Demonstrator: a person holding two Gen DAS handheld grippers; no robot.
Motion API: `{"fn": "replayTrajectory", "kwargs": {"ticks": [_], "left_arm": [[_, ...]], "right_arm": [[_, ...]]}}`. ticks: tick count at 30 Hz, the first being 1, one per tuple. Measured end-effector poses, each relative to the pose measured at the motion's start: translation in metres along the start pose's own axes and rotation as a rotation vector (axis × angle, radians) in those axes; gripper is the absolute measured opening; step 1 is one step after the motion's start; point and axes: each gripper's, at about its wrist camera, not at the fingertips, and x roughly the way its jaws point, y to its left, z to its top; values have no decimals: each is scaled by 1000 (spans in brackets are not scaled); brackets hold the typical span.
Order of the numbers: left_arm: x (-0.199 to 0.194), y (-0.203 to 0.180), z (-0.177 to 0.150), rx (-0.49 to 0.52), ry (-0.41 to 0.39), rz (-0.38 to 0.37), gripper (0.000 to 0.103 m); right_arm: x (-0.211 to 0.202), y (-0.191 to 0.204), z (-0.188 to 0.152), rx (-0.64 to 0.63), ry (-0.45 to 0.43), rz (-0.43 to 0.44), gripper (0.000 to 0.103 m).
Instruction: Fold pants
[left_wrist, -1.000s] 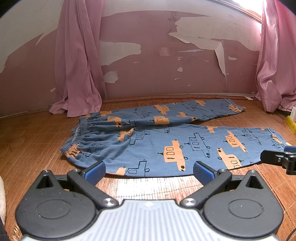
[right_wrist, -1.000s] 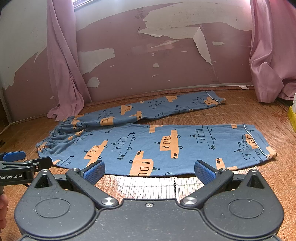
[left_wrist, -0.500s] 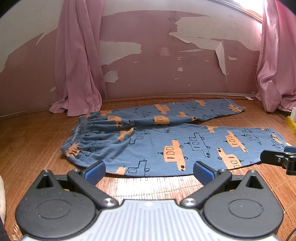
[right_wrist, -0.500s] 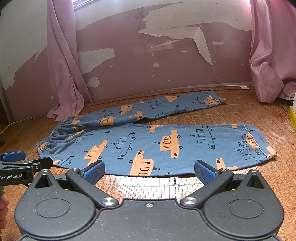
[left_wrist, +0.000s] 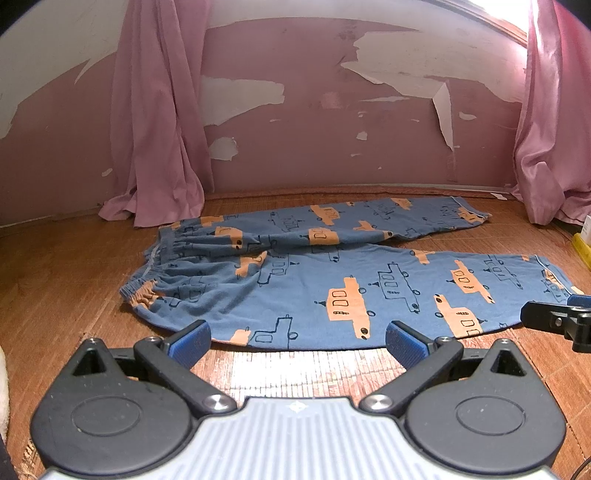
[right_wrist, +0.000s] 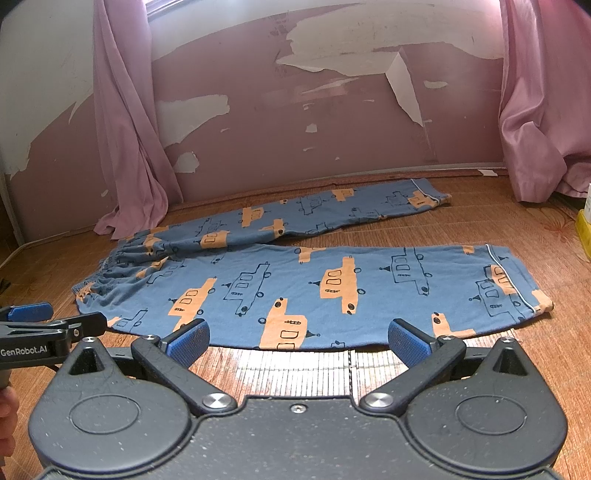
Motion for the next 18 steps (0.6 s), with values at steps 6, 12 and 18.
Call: {"fn": "replayTrajectory", "kwargs": {"ticks": [6, 12, 18], "left_arm": [[11, 5, 3, -60, 77, -13, 103], [39, 27, 46, -116, 226, -56, 103], [80, 64, 136, -26, 262, 18, 103]], "right_arm": [[0, 1, 2, -8, -9, -13, 103], [-10, -8, 41, -132, -77, 44, 103], [18, -24, 104, -455, -85, 103, 103]]}}
